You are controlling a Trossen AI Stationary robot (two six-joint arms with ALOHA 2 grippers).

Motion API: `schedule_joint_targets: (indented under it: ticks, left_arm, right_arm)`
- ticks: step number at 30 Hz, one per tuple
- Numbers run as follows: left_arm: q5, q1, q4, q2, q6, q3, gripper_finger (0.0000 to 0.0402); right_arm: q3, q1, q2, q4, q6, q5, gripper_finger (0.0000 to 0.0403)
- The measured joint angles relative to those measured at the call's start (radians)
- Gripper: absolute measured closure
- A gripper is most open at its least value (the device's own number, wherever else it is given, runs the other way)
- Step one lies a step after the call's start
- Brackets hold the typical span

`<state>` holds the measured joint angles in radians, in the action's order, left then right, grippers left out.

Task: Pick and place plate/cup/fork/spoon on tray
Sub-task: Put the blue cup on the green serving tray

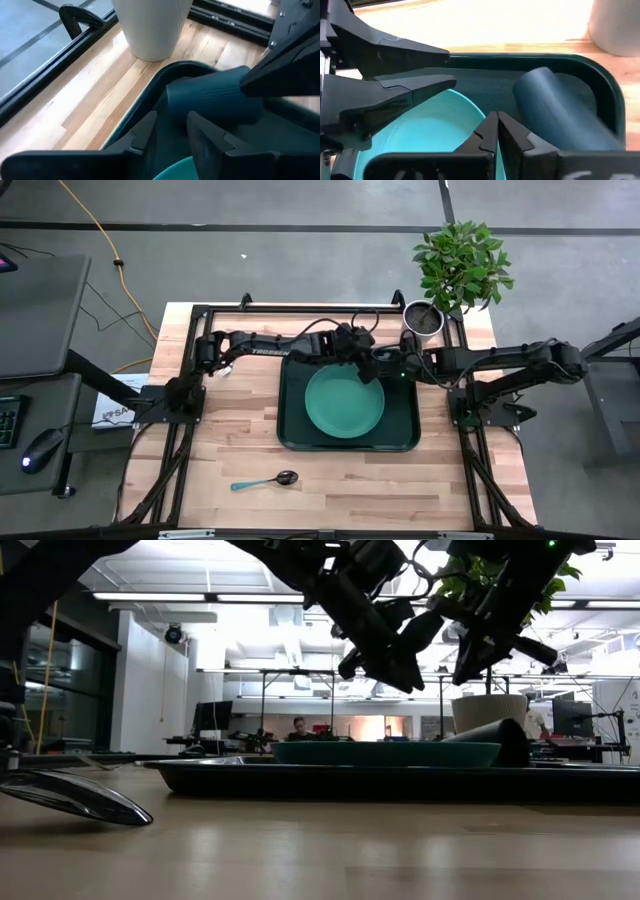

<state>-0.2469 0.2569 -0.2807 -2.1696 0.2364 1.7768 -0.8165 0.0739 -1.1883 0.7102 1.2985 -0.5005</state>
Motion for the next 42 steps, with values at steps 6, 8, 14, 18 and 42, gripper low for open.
schedule_joint_targets:
  ticks: [6, 8, 14, 18, 42]
  left_arm:
    - [0.167, 0.044, -0.135, 0.100, -0.112, 0.006, 0.0302]
    - [0.234, 0.076, -0.216, 0.153, -0.127, 0.008, 0.0302]
    - [0.283, 0.119, -0.217, 0.341, -0.127, -0.134, 0.0302]
    - [0.277, 0.134, 0.050, 0.521, -0.027, -0.405, 0.0302]
    - [0.232, 0.085, 0.640, 0.908, 0.191, -0.974, 0.0302]
  right_arm:
    - [0.005, 0.004, 0.092, 0.140, -0.102, 0.042, 0.0396]
    - [0.005, -0.014, 0.152, 0.256, -0.080, 0.097, 0.0392]
    - [0.078, -0.181, 0.394, 0.398, 0.135, 0.076, 0.0338]
    - [0.265, -0.292, 0.577, 0.120, 0.285, 0.002, 0.0277]
    - [0.569, -0.265, 0.308, -0.529, 0.710, -0.194, 0.0205]
